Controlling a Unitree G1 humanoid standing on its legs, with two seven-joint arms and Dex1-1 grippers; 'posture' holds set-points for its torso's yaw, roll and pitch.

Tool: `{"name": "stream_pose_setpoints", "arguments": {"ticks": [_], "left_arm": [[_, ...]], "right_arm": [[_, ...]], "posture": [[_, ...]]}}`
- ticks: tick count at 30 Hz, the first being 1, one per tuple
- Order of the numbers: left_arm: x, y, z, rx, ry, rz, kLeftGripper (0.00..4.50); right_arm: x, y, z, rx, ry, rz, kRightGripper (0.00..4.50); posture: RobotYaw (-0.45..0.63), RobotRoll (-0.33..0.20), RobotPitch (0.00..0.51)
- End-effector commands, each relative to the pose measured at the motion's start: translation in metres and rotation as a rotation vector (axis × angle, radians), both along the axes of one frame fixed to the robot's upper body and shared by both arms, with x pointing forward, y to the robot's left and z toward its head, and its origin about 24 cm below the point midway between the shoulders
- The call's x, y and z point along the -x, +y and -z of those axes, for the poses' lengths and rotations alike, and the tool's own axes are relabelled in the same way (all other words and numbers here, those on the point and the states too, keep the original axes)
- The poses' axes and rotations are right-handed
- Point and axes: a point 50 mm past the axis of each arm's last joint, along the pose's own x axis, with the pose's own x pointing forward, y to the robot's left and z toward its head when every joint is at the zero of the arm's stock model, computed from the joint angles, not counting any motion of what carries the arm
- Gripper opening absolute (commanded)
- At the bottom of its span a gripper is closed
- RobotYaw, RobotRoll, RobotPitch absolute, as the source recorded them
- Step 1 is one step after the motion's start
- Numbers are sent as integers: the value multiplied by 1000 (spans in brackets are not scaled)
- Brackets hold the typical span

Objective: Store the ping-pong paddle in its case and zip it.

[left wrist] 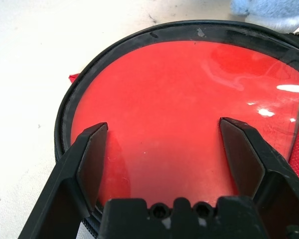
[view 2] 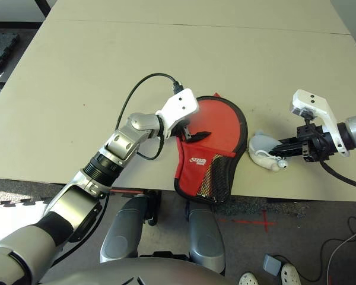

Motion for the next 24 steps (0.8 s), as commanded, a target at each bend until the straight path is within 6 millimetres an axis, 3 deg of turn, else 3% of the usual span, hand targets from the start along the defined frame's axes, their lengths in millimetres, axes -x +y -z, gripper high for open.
{"name": "stream_pose_setpoints", "arguments": {"ticks": [1, 10, 17, 23, 24], "left_arm": [[-1, 19, 50, -212, 92, -83, 4500], [-3, 19, 55, -198, 128, -109, 4500], [-6, 20, 57, -197, 140, -132, 4500], [-6, 21, 57, -188, 143, -138, 4500], [-7, 21, 55, -182, 142, -138, 4500]], "right_arm": [[10, -2, 4, 4, 75, -11, 119], [29, 7, -1, -42, 161, -74, 116], [46, 23, 9, -67, 257, -160, 116], [44, 18, 16, -19, 224, -132, 115], [42, 16, 15, -9, 203, -111, 465]], "posture": [[-144, 0, 273], [-153, 0, 273], [-156, 0, 274], [-154, 0, 276], [-154, 0, 276]]}}
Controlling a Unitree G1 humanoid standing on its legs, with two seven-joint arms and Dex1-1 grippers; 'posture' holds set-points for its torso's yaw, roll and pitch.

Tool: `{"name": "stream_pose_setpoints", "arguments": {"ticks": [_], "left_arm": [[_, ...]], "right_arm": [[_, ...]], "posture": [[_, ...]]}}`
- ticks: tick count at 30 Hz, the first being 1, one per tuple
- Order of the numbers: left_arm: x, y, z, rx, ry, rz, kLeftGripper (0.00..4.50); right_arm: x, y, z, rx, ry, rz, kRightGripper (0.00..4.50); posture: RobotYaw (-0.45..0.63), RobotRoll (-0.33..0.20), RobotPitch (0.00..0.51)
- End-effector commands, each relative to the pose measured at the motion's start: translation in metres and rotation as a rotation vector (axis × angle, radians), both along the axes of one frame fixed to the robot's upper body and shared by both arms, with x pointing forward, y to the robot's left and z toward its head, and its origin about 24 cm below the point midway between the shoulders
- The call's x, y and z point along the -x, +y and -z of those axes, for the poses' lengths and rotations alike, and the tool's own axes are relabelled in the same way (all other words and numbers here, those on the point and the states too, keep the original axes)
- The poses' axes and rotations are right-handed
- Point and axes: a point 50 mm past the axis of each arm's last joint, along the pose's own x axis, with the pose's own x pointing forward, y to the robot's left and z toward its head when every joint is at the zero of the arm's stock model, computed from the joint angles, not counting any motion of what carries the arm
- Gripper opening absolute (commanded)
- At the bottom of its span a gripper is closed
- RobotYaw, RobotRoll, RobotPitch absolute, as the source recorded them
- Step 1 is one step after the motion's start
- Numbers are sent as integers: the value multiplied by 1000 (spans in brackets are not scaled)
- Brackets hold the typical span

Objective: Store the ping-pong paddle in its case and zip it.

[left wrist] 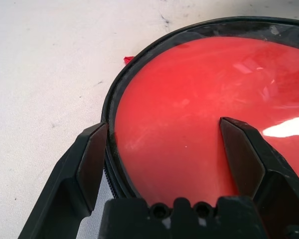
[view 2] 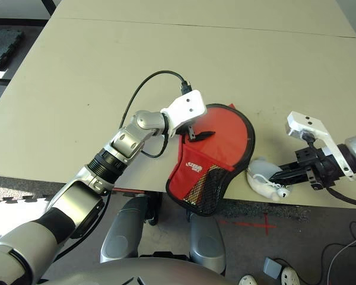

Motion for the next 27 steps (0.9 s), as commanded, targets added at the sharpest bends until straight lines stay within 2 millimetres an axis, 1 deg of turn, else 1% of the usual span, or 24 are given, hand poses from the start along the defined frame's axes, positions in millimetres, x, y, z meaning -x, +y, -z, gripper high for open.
{"name": "stream_pose_setpoints", "arguments": {"ticks": [1, 2, 6, 8, 9, 10, 11, 14, 16, 18, 20, 22, 23, 25, 27], "left_arm": [[-4, 28, 52, -189, 140, -137, 4500], [-4, 28, 46, -150, 149, -136, 4500], [-4, 34, 11, 40, 187, -108, 4500], [-4, 42, -10, 147, 189, -93, 4500], [-4, 48, -20, 194, 184, -89, 4500], [-4, 54, -28, 228, 178, -92, 4500], [-4, 58, -32, 247, 175, -96, 4500], [-15, 94, -63, 407, 115, -227, 4500], [-21, 117, -72, 493, 93, -325, 4500], [-25, 131, -75, 545, 70, -400, 4500], [-30, 157, -78, 603, 8, -548, 4500], [-32, 186, -82, 677, -65, -705, 4500], [-31, 197, -82, 692, -93, -763, 4500], [-30, 213, -79, 703, -134, -849, 4500], [-27, 232, -71, 709, -178, -952, 4500]], "right_arm": [[1, -5, 5, 30, 13, 10, 840], [-2, -9, 3, 40, 7, 37, 1127], [-6, -25, -12, 32, -18, 97, 2697], [-10, -34, -20, 14, -52, 143, 3473], [-13, -39, -23, 6, -70, 170, 3755], [-15, -44, -25, 3, -96, 195, 4221], [-17, -47, -26, 3, -113, 209, 4459], [-46, -58, -35, -109, -367, 404, 4459], [-63, -63, -37, -156, -513, 525, 4459], [-74, -66, -37, -180, -601, 604, 4459], [-86, -71, -38, -212, -753, 723, 4459], [-97, -76, -38, -253, -894, 879, 4459], [-100, -78, -37, -261, -936, 941, 4459], [-103, -82, -32, -259, -989, 1028, 4459], [-106, -86, -27, -245, -1043, 1120, 4459]], "posture": [[-154, 0, 276], [-157, 0, 275], [-157, 0, 275], [-158, 0, 271], [-158, 0, 271], [-154, 0, 271], [-154, 0, 271], [-135, 0, 267], [-128, 0, 266], [-120, 0, 265], [-111, 0, 264], [-97, 0, 263], [-82, 0, 263], [-66, 0, 262], [-57, 0, 262]]}}
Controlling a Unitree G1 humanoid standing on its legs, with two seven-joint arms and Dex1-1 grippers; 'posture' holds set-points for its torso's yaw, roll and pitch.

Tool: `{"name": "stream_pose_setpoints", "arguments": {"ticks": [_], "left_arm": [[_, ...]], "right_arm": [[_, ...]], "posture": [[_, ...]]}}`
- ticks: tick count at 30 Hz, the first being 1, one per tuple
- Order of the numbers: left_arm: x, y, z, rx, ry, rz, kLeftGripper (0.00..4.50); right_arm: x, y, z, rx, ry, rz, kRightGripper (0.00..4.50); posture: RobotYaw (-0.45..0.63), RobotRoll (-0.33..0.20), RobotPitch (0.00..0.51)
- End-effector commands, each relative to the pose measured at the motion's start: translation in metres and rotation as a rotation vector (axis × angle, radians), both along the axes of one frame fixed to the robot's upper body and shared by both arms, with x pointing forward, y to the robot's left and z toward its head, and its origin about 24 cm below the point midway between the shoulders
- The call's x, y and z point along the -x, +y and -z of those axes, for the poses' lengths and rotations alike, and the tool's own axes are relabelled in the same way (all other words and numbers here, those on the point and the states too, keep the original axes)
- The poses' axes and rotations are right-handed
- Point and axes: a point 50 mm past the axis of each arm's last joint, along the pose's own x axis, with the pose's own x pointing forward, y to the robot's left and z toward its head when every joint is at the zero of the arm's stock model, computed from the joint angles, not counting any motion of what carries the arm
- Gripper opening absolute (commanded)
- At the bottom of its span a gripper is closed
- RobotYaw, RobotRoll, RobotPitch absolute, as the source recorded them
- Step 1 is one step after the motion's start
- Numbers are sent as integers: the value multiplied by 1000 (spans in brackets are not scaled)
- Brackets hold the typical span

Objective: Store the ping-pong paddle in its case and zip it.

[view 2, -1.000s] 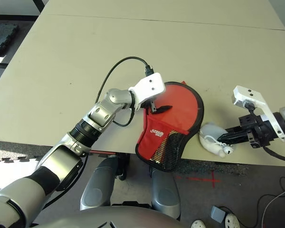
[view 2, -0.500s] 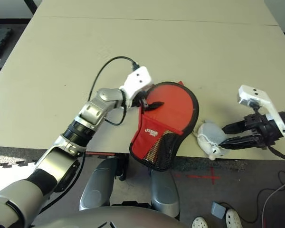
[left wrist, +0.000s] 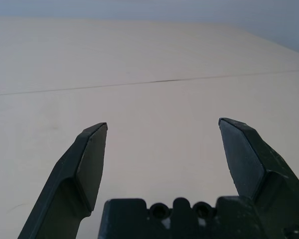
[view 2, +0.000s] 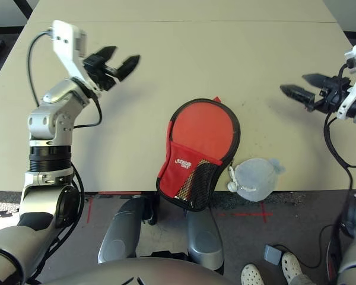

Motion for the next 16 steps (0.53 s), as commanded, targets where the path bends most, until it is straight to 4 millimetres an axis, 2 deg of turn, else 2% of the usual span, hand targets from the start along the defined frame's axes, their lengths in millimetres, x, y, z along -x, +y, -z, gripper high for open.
{"name": "stream_pose_setpoints", "arguments": {"ticks": [1, 9, 16], "left_arm": [[5, 33, 19, 12, 4, -184, 4500], [15, 80, 47, 36, -21, -450, 4500], [18, 91, 59, 44, -24, -520, 4500]], "right_arm": [[0, -12, 9, -19, -74, 186, 4459], [-5, -14, 27, -66, -131, 393, 4459], [-7, -14, 33, -92, -135, 469, 4459]], "posture": [[-42, 0, 260], [-3, 0, 251], [23, 0, 241]]}}
